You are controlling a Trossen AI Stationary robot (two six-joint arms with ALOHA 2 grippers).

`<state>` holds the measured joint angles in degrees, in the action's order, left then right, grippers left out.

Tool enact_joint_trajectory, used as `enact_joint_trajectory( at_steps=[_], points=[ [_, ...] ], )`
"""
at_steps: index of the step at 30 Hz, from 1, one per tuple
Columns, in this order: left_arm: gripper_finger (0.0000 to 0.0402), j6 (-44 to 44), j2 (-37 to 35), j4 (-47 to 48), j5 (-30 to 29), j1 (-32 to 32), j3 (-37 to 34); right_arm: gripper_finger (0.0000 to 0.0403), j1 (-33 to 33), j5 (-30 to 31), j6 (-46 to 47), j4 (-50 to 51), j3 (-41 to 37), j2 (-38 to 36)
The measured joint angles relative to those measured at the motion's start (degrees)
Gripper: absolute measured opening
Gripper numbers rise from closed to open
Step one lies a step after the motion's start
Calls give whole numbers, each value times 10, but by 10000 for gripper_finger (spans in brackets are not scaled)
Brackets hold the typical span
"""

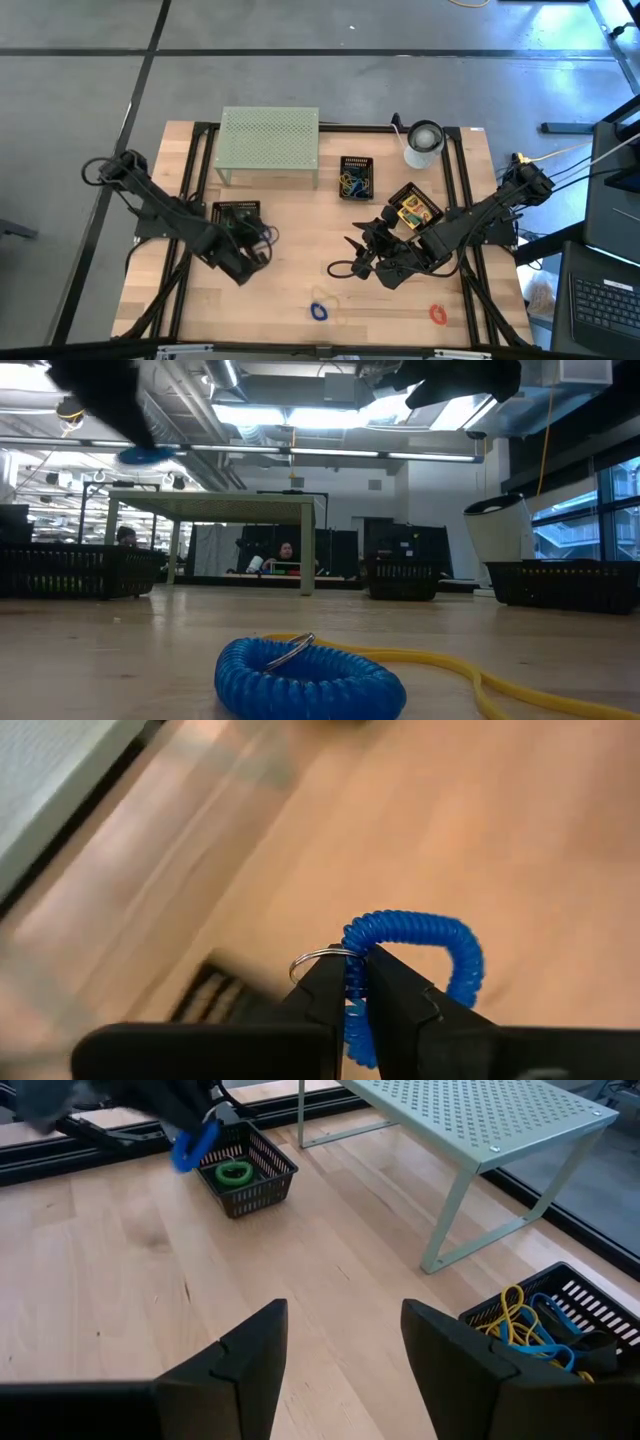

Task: Pick & Place Office Desk Supplies
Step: Put the blue spring rubber band into the left black bin

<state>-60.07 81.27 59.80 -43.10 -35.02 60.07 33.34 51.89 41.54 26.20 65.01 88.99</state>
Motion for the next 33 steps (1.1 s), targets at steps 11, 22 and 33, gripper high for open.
enact_joint_trajectory(
  at_steps=[11,22,33],
  points=[
    [24,-62,-1,154,107,65,-52,198,0,2,0,0,0,0],
    [80,-88,-1,152,133,105,-86,198,0,-1,0,0,0,0],
    [162,-38,-1,152,141,105,-53,198,0,-24,0,-6,0,0]
  ],
)
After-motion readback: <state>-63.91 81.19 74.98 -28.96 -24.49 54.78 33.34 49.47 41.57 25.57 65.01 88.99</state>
